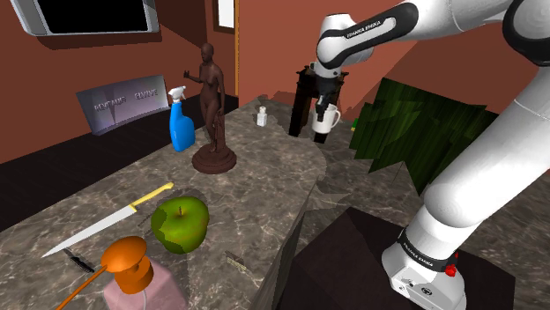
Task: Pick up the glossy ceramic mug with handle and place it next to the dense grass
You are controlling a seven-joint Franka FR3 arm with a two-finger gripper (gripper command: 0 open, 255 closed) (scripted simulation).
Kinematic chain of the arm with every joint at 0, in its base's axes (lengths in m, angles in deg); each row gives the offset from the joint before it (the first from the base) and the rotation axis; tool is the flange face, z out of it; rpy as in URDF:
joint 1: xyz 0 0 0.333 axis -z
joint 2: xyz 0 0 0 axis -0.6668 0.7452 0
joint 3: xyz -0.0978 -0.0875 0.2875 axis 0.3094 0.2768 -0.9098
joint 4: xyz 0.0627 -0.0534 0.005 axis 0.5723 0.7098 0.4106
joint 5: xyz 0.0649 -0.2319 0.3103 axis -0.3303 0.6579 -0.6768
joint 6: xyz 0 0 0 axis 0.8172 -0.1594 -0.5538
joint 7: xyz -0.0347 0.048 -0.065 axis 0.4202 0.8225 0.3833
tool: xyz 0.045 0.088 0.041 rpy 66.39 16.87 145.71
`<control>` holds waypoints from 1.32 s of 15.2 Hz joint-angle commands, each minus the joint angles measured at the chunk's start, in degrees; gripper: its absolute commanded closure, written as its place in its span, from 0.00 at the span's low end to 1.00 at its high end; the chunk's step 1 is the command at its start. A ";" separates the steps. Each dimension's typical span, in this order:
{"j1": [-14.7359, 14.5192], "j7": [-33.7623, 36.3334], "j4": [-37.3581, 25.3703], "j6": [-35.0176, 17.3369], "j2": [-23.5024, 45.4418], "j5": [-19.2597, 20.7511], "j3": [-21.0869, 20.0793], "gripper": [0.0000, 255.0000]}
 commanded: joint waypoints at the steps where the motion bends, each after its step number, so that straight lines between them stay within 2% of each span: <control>1: -0.01 -0.15 -1.03 1.63 -0.60 -0.05 -0.01 1.00; 20: -0.13 -1.25 -13.74 16.18 -2.47 -0.46 -0.20 1.00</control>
